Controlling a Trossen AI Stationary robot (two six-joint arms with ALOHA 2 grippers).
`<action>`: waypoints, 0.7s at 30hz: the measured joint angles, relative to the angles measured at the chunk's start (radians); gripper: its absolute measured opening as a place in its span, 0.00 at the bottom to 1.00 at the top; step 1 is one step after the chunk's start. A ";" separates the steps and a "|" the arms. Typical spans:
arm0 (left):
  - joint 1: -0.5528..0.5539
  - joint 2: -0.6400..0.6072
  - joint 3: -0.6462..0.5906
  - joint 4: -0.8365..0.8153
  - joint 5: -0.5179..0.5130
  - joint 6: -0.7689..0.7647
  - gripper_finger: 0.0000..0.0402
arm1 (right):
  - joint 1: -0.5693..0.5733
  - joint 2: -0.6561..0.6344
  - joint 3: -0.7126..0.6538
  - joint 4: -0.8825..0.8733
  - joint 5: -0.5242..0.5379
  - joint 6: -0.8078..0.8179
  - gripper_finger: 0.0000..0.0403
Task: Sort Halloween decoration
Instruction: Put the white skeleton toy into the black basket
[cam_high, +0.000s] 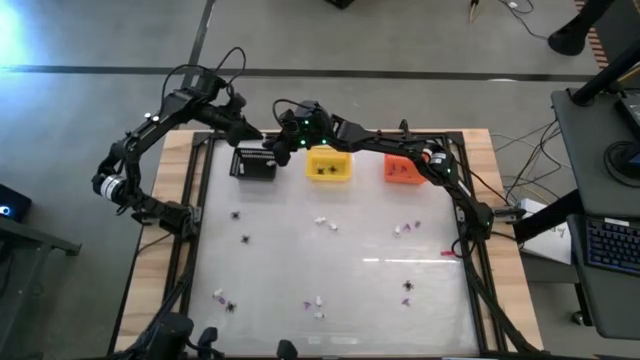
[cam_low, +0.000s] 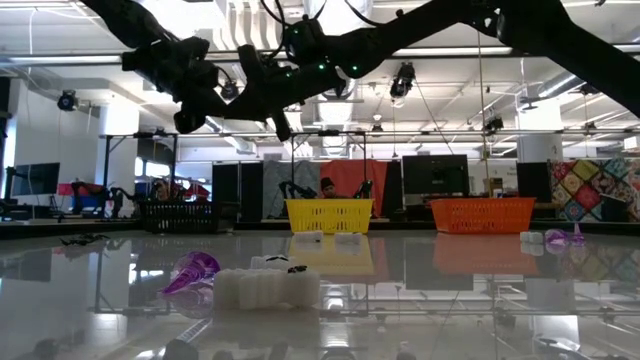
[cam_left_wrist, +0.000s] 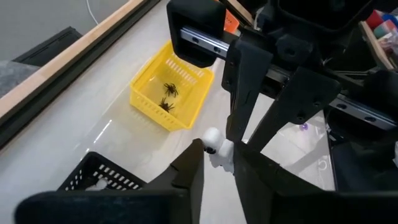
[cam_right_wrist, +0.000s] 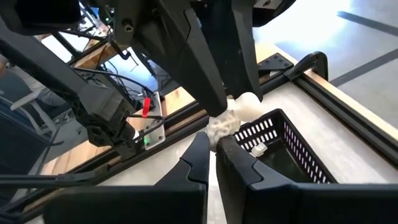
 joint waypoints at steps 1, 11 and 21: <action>0.000 0.000 0.000 0.004 0.000 0.000 0.13 | 0.000 0.000 0.000 0.000 0.000 0.006 0.02; -0.002 0.000 0.000 0.013 0.000 0.027 0.01 | -0.004 0.000 0.001 0.002 -0.013 0.035 0.02; -0.002 0.000 0.000 0.009 -0.001 0.033 0.00 | -0.004 0.000 0.005 0.003 -0.019 0.029 0.02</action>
